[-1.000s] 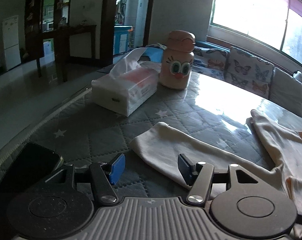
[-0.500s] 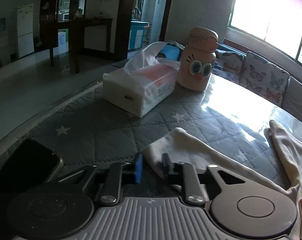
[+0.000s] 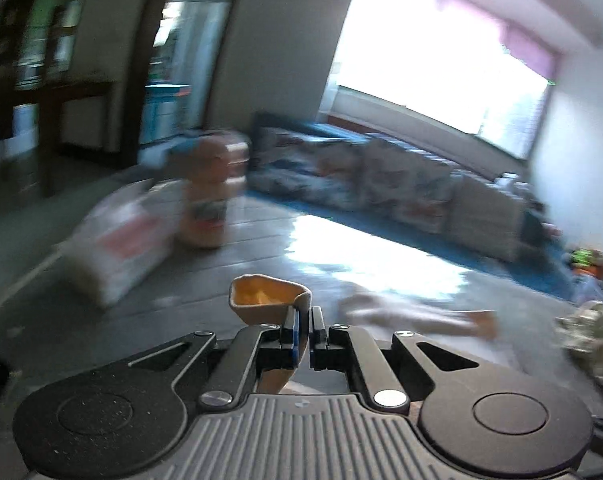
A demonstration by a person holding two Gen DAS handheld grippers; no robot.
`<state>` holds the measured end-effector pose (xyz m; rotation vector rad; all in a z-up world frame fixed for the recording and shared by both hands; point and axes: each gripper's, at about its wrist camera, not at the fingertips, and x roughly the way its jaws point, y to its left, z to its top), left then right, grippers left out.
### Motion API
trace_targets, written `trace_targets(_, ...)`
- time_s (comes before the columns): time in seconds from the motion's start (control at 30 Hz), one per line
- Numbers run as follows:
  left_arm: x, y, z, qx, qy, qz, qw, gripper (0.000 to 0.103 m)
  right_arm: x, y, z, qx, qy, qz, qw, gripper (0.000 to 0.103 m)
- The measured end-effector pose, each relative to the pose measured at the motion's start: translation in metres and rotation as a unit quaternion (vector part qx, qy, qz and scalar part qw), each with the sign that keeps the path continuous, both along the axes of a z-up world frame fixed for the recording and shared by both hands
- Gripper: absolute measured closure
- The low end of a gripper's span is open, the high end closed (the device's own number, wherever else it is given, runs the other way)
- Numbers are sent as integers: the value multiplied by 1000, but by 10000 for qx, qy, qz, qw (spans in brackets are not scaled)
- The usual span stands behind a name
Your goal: Fold clothes
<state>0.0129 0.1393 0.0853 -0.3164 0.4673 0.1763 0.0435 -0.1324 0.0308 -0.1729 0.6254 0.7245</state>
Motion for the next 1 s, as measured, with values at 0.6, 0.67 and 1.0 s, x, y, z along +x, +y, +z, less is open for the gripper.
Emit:
trace_targets(0.6,59,-167,-27,63,542,-2435,9684,95,21,-95,-16,394,407,-1136,9919,46)
trace_targets(0.67,56,-165,-30,127,557,-2478,9671,90,21,-99,-16,439,429,-1204,9908,46)
trace_targets(1.0,23,-98,-43,717,648,-1822,9785,75,28,-76,-17,452,594,-905,9931,58)
